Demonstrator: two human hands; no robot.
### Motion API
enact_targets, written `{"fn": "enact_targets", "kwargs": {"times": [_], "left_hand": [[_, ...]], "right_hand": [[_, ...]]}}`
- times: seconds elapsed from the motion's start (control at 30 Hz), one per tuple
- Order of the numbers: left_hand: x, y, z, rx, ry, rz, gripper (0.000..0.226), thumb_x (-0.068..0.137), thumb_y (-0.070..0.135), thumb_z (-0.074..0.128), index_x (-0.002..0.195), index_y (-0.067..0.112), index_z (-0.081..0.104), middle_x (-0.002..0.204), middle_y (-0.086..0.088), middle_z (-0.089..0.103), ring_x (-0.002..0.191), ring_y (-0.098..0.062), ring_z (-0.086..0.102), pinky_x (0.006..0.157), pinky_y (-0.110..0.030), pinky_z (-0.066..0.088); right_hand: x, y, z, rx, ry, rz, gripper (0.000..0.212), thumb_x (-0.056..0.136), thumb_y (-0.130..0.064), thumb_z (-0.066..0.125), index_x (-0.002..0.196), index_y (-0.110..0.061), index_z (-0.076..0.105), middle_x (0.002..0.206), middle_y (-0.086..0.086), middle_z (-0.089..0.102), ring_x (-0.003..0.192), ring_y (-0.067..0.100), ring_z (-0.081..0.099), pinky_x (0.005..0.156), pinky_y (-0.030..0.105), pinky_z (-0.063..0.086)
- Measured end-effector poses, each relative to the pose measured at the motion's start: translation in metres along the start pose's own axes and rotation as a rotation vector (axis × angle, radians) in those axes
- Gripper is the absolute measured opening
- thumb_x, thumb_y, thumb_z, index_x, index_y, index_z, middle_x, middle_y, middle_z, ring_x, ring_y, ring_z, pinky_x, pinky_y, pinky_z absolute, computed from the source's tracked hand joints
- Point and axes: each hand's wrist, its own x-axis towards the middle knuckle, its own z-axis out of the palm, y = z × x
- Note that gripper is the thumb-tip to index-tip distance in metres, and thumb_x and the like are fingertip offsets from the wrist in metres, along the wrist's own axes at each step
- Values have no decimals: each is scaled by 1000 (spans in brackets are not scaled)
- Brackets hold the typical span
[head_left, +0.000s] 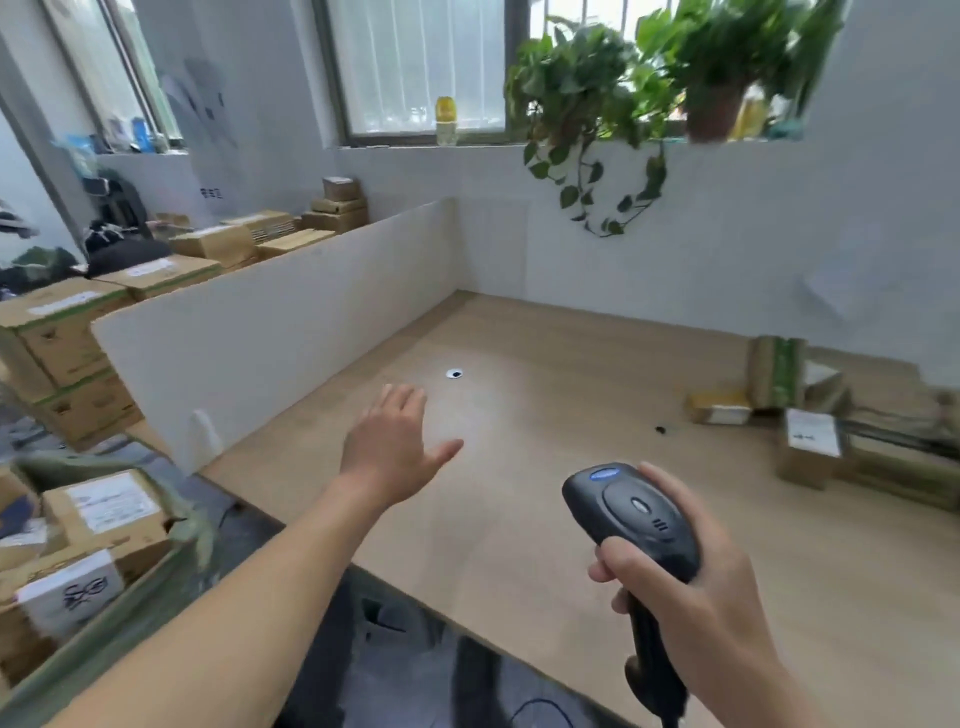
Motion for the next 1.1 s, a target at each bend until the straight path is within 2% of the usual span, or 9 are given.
{"fn": "enact_targets", "kwargs": {"times": [0.27, 0.4, 0.57, 0.77, 0.83, 0.9, 0.97, 1.03, 1.1], "left_hand": [[25, 195, 15, -135, -54, 282, 81, 92, 64, 55, 153, 16, 35, 157, 1, 36, 140, -20, 41, 103, -35, 40], [35, 285, 32, -196, -104, 430, 84, 90, 67, 55, 154, 17, 35, 155, -1, 40, 140, -20, 42, 105, -36, 42], [42, 390, 56, -242, -166, 597, 80, 90, 68, 54, 151, 19, 39, 150, -1, 47, 137, -21, 45, 104, -38, 44], [51, 488, 90, -258, -265, 754, 75, 91, 67, 53, 147, 17, 43, 145, -2, 51, 130, -22, 50, 95, -39, 49], [58, 516, 102, -260, -294, 794, 74, 91, 67, 53, 145, 17, 44, 144, -4, 51, 129, -23, 50, 96, -39, 49], [66, 545, 113, -266, -313, 840, 74, 92, 67, 53, 144, 16, 44, 143, -4, 51, 131, -23, 48, 97, -39, 48], [70, 572, 124, -278, -324, 889, 75, 91, 67, 53, 145, 16, 44, 145, -5, 51, 132, -24, 48, 98, -40, 48], [68, 598, 132, -287, -357, 930, 76, 91, 67, 54, 145, 15, 45, 143, -6, 52, 129, -24, 51, 98, -39, 49], [63, 625, 140, -288, -395, 960, 72, 90, 67, 55, 140, 15, 49, 137, -5, 55, 121, -23, 55, 93, -37, 51]], "right_hand": [[-36, -14, -138, -11, 322, -22, 72, 57, -26, 81, 123, -42, 58, 97, 17, 75, 58, 16, 69, 49, 26, 54], [-54, -11, -197, -44, 493, -22, 91, 47, -42, 83, 134, -33, 57, 97, 15, 76, 64, 21, 71, 51, 28, 55], [-67, -7, -253, -51, 700, -31, 89, 48, -48, 82, 132, -34, 57, 93, 12, 76, 73, 29, 74, 52, 30, 56], [-63, 3, -304, -115, 834, 26, 85, 60, -31, 99, 133, -31, 55, 86, 16, 74, 76, 45, 68, 55, 36, 57], [-56, 8, -320, -122, 874, 37, 87, 58, -29, 97, 134, -31, 56, 86, 15, 75, 72, 40, 68, 54, 34, 57], [-48, 12, -334, -97, 930, 27, 93, 49, -42, 95, 133, -33, 57, 88, 13, 75, 72, 31, 71, 54, 33, 57], [-42, 18, -347, -68, 982, 12, 99, 40, -59, 95, 129, -37, 58, 91, 13, 75, 76, 32, 73, 55, 35, 58], [-39, 24, -360, -47, 1019, 15, 96, 42, -62, 93, 127, -39, 58, 92, 13, 74, 77, 33, 72, 56, 34, 58], [-37, 26, -372, -20, 1053, 20, 105, 35, -73, 92, 129, -38, 58, 94, 12, 74, 78, 33, 73, 57, 35, 58]]}}
